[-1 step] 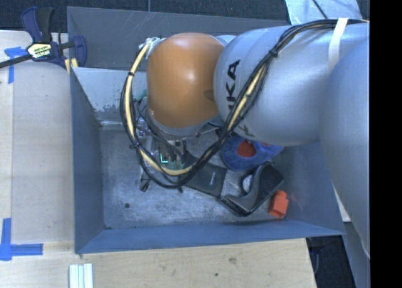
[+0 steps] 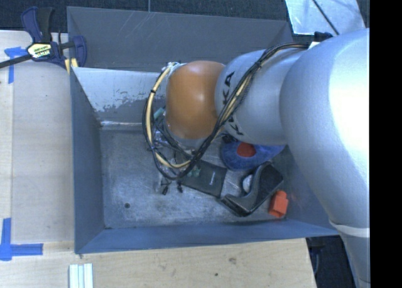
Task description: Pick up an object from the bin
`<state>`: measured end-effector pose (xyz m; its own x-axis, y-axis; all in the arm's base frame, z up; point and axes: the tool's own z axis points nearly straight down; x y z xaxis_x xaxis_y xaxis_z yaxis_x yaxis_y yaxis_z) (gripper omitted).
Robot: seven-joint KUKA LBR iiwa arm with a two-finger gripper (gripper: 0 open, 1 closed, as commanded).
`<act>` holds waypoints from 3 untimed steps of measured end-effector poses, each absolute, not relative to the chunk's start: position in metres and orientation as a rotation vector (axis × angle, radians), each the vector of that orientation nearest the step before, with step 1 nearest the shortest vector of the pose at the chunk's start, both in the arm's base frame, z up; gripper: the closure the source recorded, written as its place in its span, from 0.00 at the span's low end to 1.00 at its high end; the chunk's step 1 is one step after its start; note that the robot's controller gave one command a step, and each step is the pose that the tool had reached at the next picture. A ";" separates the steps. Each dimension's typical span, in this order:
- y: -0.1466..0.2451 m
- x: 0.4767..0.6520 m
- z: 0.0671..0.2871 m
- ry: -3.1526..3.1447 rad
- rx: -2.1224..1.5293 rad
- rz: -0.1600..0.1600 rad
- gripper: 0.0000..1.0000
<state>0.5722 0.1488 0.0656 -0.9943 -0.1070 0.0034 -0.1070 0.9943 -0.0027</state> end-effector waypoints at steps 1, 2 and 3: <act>0.107 0.519 0.121 -3.140 -0.144 0.002 0.00; 0.046 0.549 0.070 -3.138 0.176 0.002 0.00; 0.048 0.551 0.073 -3.144 0.176 0.000 1.00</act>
Offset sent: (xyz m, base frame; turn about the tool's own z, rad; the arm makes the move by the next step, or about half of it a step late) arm -0.0538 -0.0403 0.0545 0.1975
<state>0.5512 0.0479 0.0725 -0.9937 -0.1115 -0.0076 -0.1115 0.9938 -0.0003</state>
